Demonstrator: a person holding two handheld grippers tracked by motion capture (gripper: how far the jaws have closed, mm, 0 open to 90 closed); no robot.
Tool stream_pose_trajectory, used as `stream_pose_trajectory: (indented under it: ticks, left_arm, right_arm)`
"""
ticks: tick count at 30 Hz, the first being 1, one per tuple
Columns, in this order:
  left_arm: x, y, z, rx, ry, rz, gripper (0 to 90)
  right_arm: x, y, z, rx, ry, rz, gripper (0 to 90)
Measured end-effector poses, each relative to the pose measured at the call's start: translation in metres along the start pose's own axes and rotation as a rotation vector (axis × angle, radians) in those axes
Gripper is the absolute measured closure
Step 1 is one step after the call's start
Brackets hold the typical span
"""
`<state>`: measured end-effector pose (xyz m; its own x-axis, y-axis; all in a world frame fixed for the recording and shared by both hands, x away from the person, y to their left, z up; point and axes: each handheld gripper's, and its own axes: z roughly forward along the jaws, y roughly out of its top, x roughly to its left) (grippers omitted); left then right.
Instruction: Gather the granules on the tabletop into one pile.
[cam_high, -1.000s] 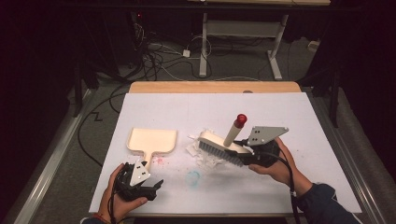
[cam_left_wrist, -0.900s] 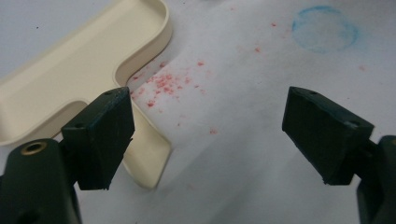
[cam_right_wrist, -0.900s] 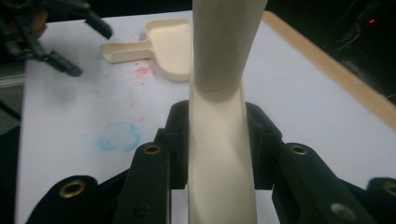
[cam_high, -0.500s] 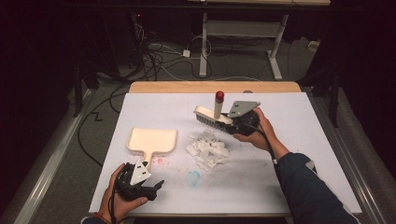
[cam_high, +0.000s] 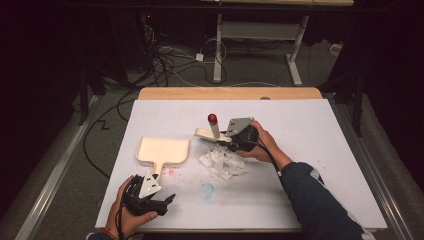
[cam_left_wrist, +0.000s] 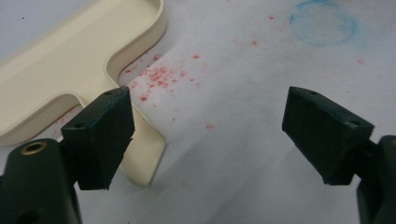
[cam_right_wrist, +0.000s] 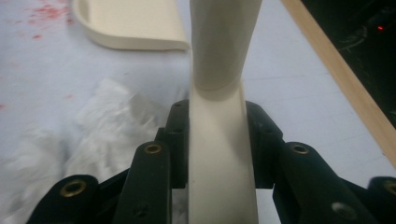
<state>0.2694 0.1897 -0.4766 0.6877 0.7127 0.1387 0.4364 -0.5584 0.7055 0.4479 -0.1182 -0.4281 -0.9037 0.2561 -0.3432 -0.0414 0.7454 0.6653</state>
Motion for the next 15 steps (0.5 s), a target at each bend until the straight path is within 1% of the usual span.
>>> stream_pose_trajectory:
  ticks: [2, 3, 4, 5, 6, 7, 8, 9, 10, 11, 12, 14, 15]
  left_arm:
    - [-0.001, 0.000, 0.000, 0.000, 0.000, 0.001, 16.3]
    - [-0.001, 0.000, 0.000, -0.001, -0.001, 0.001, 16.3]
    - [-0.001, 0.000, 0.000, 0.001, 0.000, 0.003, 16.3]
    - [-0.001, 0.001, 0.000, 0.002, -0.001, 0.005, 16.3]
    - [-0.002, 0.001, 0.000, 0.004, -0.002, 0.006, 16.3]
    - [-0.002, 0.001, 0.000, 0.006, -0.001, 0.009, 16.3]
    - [-0.002, 0.001, 0.000, 0.006, -0.002, 0.008, 16.3]
    - [-0.002, 0.002, 0.001, 0.008, -0.002, 0.009, 16.3]
    - [-0.003, 0.002, 0.001, 0.008, -0.001, 0.010, 16.3]
    - [-0.003, 0.002, 0.001, 0.006, -0.001, 0.011, 16.3]
    - [-0.003, 0.002, 0.001, 0.008, -0.004, 0.012, 16.3]
    - [-0.004, 0.002, 0.001, 0.009, -0.005, 0.016, 16.3]
    - [-0.004, 0.002, 0.001, 0.011, -0.004, 0.017, 16.3]
  right_arm:
    - [0.004, -0.001, -0.005, -0.009, 0.029, -0.009, 67.9]
    - [0.006, -0.002, -0.008, -0.024, 0.053, -0.018, 67.9]
    - [0.008, -0.004, -0.011, -0.027, 0.087, -0.030, 67.9]
    - [0.012, -0.005, -0.014, -0.028, 0.089, -0.052, 67.7]
    - [0.015, -0.006, -0.017, -0.018, 0.088, -0.062, 67.6]
    - [0.017, -0.008, -0.019, -0.019, 0.093, -0.065, 67.6]
    - [0.019, -0.010, -0.022, -0.024, 0.109, -0.077, 67.6]
    - [0.021, -0.012, -0.025, -0.027, 0.109, -0.083, 67.6]
    - [0.023, -0.013, -0.028, -0.025, 0.114, -0.076, 67.6]
    - [0.023, -0.015, -0.031, -0.031, 0.127, -0.087, 67.7]
    - [0.025, -0.016, -0.034, -0.038, 0.126, -0.082, 67.8]
    - [0.027, -0.020, -0.040, -0.047, 0.145, -0.085, 67.8]
    - [0.029, -0.021, -0.041, -0.051, 0.135, -0.085, 67.8]
